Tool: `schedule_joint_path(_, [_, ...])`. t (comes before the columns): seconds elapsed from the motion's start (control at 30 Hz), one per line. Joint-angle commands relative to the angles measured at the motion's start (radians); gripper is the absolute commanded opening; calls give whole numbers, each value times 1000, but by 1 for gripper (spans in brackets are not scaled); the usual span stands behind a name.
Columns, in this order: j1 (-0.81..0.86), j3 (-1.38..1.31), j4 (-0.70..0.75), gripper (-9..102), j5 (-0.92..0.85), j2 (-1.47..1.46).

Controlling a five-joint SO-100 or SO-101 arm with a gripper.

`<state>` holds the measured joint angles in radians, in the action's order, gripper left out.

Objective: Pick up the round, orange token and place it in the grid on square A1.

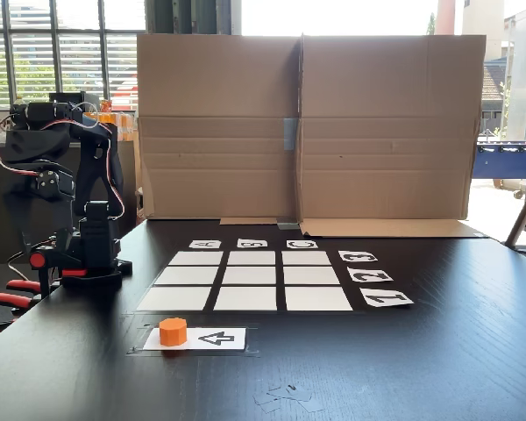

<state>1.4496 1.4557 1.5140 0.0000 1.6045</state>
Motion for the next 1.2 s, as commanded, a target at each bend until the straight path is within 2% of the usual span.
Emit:
schedule_joint_path(0.0, [-71, -101, 5, 22, 37, -63])
schedule_joint_path(0.3, [-232, -333, 5, 25, 121, -342])
schedule_joint_path(0.57, [-327, -425, -3, 29, 156, -505])
schedule_joint_path(1.17, [-430, -577, -6, 33, 170, -723])
